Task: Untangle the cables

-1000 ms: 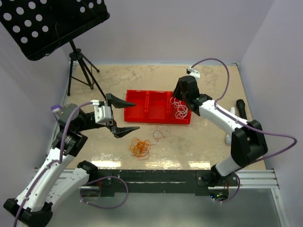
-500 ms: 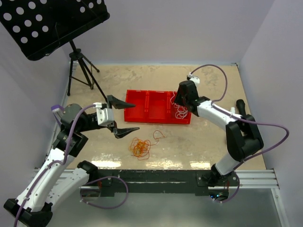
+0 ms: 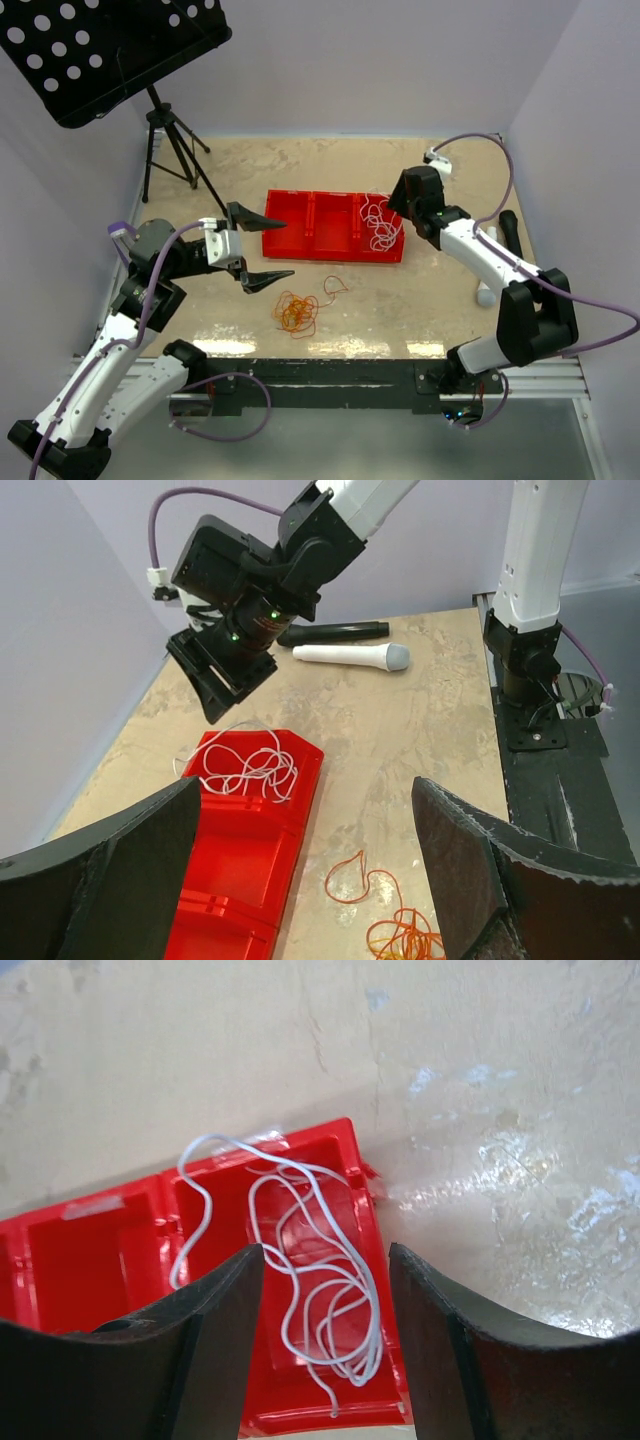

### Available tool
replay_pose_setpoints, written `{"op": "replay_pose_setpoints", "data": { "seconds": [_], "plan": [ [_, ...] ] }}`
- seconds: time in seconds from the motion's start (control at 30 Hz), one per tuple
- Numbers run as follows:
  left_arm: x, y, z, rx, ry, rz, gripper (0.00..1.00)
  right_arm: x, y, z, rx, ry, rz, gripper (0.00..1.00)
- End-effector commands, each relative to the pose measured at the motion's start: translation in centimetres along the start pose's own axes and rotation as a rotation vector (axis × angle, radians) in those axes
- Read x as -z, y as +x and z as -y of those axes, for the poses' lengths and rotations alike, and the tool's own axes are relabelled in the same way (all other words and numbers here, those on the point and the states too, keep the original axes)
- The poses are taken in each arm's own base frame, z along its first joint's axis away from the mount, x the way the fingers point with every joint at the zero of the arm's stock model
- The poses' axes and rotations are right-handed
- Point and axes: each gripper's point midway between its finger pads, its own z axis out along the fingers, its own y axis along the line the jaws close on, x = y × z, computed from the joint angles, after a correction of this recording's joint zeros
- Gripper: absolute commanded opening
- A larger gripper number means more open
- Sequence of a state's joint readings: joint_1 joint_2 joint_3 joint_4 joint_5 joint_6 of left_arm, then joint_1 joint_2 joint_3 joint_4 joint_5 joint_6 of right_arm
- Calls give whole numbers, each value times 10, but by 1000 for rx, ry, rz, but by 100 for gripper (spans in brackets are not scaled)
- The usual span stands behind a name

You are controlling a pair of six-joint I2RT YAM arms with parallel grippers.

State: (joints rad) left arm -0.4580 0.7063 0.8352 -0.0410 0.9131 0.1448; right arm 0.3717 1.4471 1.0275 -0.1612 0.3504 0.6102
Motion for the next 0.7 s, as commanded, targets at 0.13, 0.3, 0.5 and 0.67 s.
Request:
{"op": "replay_pose_setpoints", "data": {
  "seconds": [0.13, 0.3, 0.5, 0.67],
  "plan": [
    [0, -10, 1, -54, 10, 41, 91, -2, 6, 7, 20, 16, -2, 52],
    [0, -13, 0, -57, 9, 45, 92, -11, 17, 11, 30, 32, -22, 47],
    [0, -14, 0, -57, 10, 48, 92, -20, 29, 20, 44, 64, -34, 50],
    [0, -14, 0, -65, 12, 53, 92, -24, 38, 21, 40, 57, -48, 42]
  ]
}}
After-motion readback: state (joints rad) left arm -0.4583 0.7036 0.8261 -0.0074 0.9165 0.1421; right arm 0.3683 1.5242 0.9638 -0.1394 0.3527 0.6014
